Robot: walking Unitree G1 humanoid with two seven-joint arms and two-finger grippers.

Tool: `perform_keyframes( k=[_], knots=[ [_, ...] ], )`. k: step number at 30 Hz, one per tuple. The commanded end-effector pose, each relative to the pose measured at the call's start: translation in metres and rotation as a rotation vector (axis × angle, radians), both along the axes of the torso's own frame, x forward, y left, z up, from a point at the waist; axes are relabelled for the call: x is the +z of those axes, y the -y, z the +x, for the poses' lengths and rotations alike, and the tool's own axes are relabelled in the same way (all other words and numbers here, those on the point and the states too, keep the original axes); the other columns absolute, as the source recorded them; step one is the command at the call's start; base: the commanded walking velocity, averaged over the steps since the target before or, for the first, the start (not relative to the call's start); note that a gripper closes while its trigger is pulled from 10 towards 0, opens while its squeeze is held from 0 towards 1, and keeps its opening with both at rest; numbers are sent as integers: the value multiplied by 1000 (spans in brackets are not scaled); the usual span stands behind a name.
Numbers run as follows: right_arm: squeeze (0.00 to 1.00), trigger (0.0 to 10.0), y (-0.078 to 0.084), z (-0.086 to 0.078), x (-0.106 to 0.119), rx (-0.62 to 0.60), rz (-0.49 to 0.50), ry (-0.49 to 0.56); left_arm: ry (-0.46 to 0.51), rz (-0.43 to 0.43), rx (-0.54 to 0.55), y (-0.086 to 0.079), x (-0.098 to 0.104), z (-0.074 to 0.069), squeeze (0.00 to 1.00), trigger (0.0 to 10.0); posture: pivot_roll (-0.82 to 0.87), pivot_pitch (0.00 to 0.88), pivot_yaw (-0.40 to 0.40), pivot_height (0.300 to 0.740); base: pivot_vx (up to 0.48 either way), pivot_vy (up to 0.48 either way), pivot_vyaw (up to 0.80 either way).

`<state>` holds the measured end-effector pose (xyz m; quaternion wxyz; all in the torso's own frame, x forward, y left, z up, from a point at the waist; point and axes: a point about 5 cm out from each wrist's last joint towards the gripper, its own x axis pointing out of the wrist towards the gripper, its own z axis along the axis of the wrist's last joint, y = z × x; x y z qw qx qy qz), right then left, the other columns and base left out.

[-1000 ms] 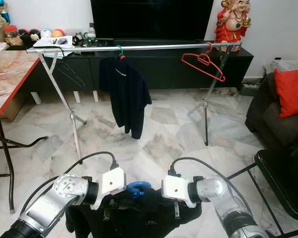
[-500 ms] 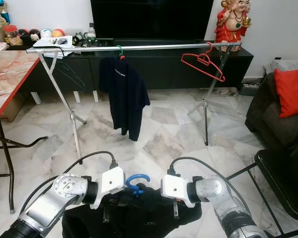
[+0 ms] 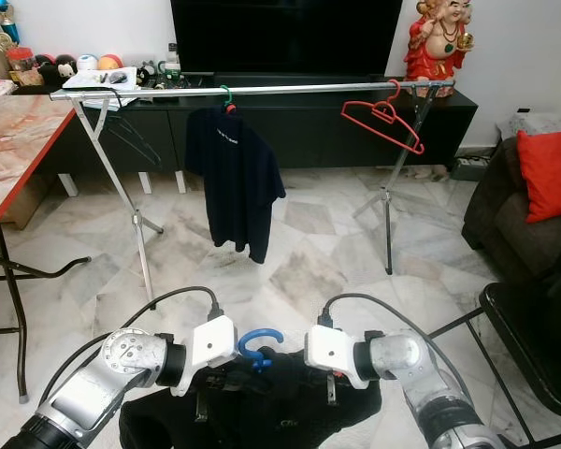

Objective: Hang hanger

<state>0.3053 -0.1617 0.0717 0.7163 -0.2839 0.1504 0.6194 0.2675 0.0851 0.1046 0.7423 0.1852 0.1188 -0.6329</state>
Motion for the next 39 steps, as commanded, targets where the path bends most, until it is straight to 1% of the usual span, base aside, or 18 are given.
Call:
perform_keyframes(
  k=[1,5,10,17,18,21,25,26,27,28,29,30,31,32,33,34,36,39],
  knots=[
    [1000,10000,-4,10,18,-5,64,56,-8,17,-48,6,-4,-5,0,0,77,31,-47,740,0,0,0],
    [1000,10000,-4,9,19,17,62,35,10,37,-24,4,-6,-2,0,0,77,31,-47,740,0,0,0],
    [1000,10000,1,-2,8,83,13,-56,58,39,102,-1,-10,12,0,0,79,19,-49,740,0,0,0],
    [1000,10000,8,-11,2,133,-46,-124,60,54,164,-9,-17,14,0,0,79,18,-50,740,0,0,0],
    [1000,10000,14,-15,-3,161,-111,-143,62,52,181,-11,-19,15,0,0,79,18,-50,740,0,0,0],
    [1000,10000,21,-19,-9,166,-194,-151,73,51,214,-15,-21,17,0,0,79,18,-50,740,0,0,0],
    [1000,10000,32,-15,-18,91,-334,-57,99,54,305,-23,-24,23,0,0,80,25,-50,740,0,0,0],
    [808,10000,33,-12,-19,48,-337,-26,109,53,334,-26,-25,25,0,0,81,25,-50,740,0,0,0],
    [165,10000,33,-7,-19,-45,-313,11,122,50,389,-30,-26,28,0,0,81,25,-50,740,0,0,0],
    [165,10000,33,-4,-19,-87,-297,21,126,49,412,-31,-27,28,0,0,84,24,-50,740,0,0,0],
    [0,10000,32,0,-17,-166,-252,44,134,51,456,-35,-28,30,0,0,84,24,-49,740,0,0,0],
    [0,10000,33,7,-16,-323,-164,48,153,63,539,-43,-32,33,0,2863,85,25,-48,740,0,0,0],
    [0,10000,34,10,-15,-398,-109,45,166,69,589,-47,-34,35,0,2863,85,25,-47,740,0,0,0],
    [0,10000,34,10,-15,-398,-109,45,166,69,589,-47,-34,35,0,2863,85,25,-47,740,0,0,0],
    [0,10000,34,11,-15,-444,-69,49,176,71,625,-51,-35,36,0,4471,85,25,-47,740,0,0,0],
    [0,10000,37,8,-29,-711,85,-4,187,56,797,-69,-42,37,0,10000,83,25,-41,740,0,0,0],
    [0,10000,37,7,-32,-747,98,-12,187,53,821,-72,-43,37,0,10000,83,25,-41,740,0,0,0],
    [0,10000,38,-17,-69,-1048,164,-144,212,14,940,-87,-47,29,0,10000,81,23,-22,740,0,0,0]
  ],
)
